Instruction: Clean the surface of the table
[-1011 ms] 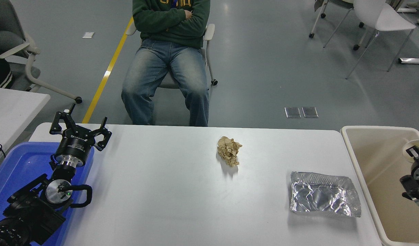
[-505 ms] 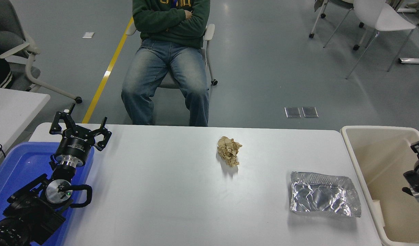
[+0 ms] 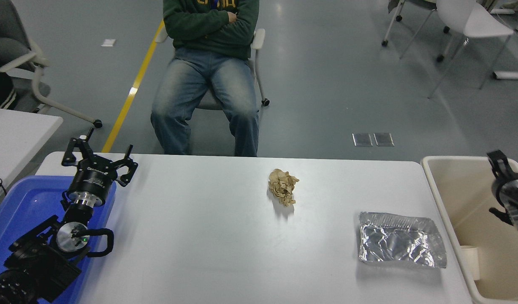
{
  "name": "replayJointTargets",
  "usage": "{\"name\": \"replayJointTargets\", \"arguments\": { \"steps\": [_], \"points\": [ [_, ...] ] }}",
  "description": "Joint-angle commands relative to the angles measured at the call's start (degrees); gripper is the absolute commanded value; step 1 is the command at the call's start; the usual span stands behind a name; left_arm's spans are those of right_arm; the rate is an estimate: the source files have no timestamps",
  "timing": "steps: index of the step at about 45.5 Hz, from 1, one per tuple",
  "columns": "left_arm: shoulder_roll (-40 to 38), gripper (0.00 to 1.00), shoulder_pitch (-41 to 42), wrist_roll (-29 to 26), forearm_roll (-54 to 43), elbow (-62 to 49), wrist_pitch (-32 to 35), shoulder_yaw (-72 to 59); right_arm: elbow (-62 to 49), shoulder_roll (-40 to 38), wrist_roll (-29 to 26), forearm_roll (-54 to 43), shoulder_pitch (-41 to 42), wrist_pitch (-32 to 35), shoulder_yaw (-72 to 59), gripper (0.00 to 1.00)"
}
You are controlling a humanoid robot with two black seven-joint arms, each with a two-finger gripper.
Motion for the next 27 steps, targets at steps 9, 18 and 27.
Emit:
{"name": "replayJointTargets", "arguments": {
  "steps": [9,18,27],
  "points": [
    [0.0,1.00,0.0,0.0,-0.1,-0.1,0.0,0.0,20.2,-2.7,0.0,-0.1,1.9,0.2,7.7,1.00],
    [0.0,1.00,0.0,0.0,0.0,-0.1,0.0,0.0,29.2,-1.0,-0.1,0.3,2.1,0.1,8.2,1.00],
    [0.0,1.00,0.0,0.0,0.0,0.0,0.0,0.0,29.8,6.5,3.4,7.1,1.0,-0.2,10.4,1.00]
  ]
}}
